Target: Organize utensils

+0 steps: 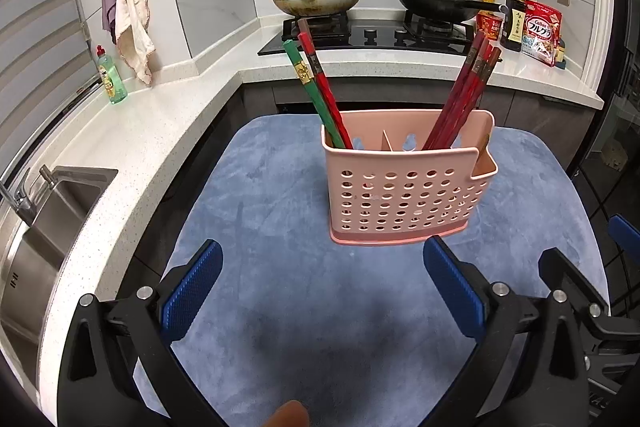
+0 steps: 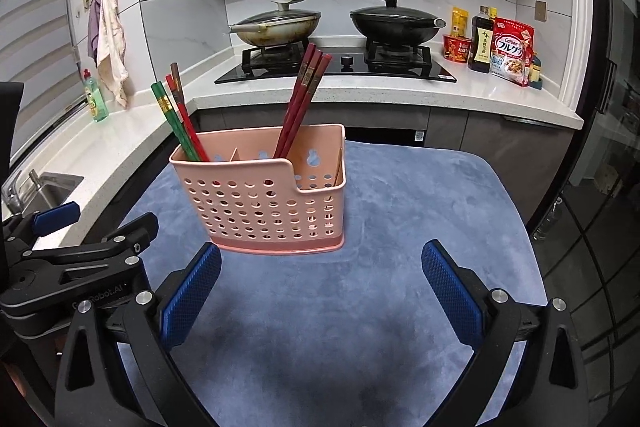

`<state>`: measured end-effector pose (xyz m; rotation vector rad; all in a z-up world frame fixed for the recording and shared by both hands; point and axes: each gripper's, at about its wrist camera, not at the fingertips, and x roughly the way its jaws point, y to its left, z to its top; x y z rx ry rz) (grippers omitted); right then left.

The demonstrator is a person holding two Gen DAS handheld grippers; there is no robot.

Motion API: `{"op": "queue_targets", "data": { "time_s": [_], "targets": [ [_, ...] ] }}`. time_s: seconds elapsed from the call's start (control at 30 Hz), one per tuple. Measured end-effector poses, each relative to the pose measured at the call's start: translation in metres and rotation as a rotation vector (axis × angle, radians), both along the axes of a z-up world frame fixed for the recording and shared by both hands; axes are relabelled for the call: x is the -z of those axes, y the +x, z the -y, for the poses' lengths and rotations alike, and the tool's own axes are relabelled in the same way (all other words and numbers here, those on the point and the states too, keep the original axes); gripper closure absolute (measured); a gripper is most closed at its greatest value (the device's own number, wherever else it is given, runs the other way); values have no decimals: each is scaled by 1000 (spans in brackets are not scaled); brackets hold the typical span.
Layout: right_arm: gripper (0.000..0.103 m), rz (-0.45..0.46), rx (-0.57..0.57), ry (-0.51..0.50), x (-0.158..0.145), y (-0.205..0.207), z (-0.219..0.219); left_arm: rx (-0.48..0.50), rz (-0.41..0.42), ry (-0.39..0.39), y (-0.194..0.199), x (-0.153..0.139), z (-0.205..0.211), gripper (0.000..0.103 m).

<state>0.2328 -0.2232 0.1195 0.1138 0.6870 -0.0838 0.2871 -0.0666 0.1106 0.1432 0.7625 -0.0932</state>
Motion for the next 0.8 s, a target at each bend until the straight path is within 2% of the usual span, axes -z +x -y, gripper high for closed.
{"op": "queue_targets", "data": {
  "time_s": [0.8],
  "targets": [
    [6,-17,4,-22,4,1,-1,-8,-37,-2,0,10,0,7]
  ]
}}
